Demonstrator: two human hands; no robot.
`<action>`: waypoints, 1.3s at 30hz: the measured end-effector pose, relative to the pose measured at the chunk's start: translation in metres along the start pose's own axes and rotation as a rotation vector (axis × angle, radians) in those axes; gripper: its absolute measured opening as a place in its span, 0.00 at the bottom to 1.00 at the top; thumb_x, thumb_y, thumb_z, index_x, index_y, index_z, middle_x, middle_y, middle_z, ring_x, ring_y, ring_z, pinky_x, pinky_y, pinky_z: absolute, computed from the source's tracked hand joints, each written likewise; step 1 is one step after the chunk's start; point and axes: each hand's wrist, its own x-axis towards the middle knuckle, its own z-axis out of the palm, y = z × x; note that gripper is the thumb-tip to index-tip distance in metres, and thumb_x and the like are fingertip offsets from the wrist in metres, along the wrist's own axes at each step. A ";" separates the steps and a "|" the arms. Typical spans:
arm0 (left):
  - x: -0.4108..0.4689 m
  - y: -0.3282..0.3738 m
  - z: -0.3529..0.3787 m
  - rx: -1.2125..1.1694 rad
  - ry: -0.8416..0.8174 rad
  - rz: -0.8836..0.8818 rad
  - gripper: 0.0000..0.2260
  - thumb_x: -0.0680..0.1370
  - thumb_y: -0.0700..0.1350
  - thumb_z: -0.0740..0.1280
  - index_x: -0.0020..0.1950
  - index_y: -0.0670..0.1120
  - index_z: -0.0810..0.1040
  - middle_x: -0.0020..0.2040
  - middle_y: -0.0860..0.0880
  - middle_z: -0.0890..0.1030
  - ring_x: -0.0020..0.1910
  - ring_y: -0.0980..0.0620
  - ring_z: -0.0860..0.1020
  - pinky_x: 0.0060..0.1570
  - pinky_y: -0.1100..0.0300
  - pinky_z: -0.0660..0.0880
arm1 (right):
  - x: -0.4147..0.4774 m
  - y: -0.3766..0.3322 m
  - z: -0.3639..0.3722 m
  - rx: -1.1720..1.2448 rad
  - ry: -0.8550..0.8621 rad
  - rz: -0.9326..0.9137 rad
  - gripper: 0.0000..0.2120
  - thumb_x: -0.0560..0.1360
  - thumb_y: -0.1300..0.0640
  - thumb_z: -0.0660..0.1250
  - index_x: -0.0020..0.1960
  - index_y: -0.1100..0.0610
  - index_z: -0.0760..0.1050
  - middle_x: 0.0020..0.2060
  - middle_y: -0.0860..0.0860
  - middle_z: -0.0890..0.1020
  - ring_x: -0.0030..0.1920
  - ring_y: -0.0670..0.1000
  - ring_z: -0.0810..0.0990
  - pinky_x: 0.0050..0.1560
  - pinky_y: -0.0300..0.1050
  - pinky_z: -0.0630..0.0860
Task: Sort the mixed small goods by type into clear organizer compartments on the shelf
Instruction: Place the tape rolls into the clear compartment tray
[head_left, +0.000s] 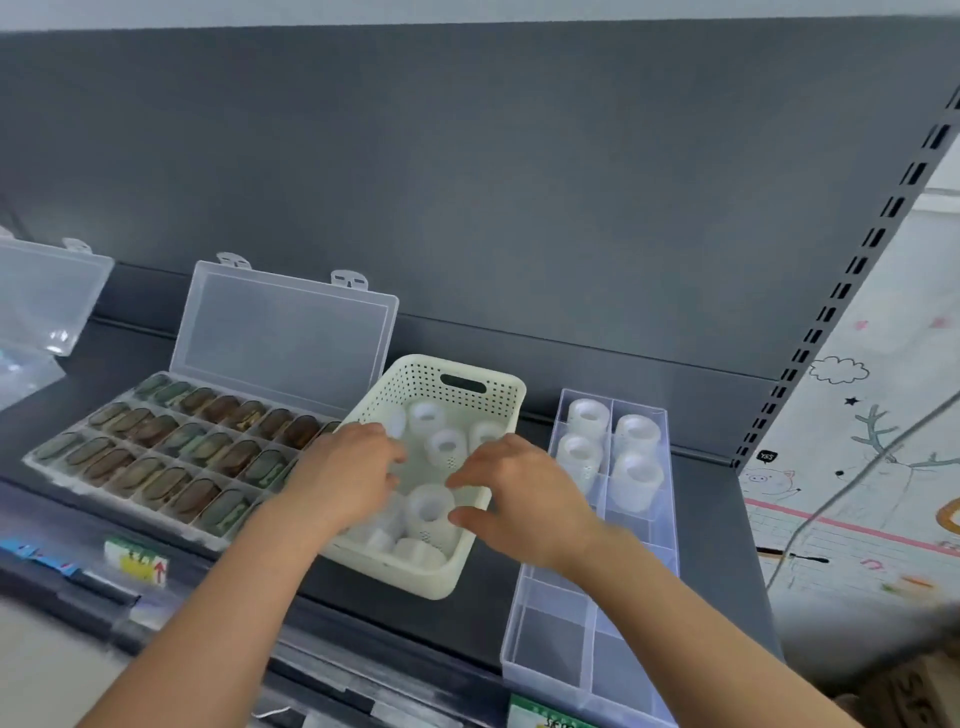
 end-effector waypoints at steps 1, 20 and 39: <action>-0.005 -0.006 0.004 -0.016 -0.009 -0.023 0.14 0.79 0.49 0.61 0.65 0.55 0.75 0.60 0.51 0.75 0.60 0.50 0.71 0.56 0.54 0.72 | 0.004 -0.007 0.004 -0.014 -0.032 -0.030 0.17 0.74 0.46 0.66 0.61 0.48 0.77 0.57 0.47 0.79 0.58 0.51 0.71 0.60 0.44 0.67; -0.001 -0.001 -0.009 -0.564 0.430 0.074 0.07 0.75 0.38 0.70 0.52 0.43 0.81 0.46 0.50 0.79 0.46 0.49 0.77 0.47 0.53 0.75 | 0.016 -0.018 0.012 0.060 0.299 0.230 0.06 0.75 0.57 0.67 0.49 0.57 0.79 0.47 0.51 0.81 0.50 0.53 0.75 0.52 0.47 0.72; 0.044 0.134 0.019 -0.330 0.100 0.535 0.06 0.75 0.39 0.65 0.47 0.45 0.81 0.45 0.52 0.80 0.48 0.50 0.75 0.47 0.54 0.74 | -0.085 0.070 -0.030 -0.235 0.185 0.568 0.08 0.76 0.49 0.65 0.51 0.50 0.81 0.48 0.47 0.82 0.50 0.50 0.76 0.46 0.41 0.71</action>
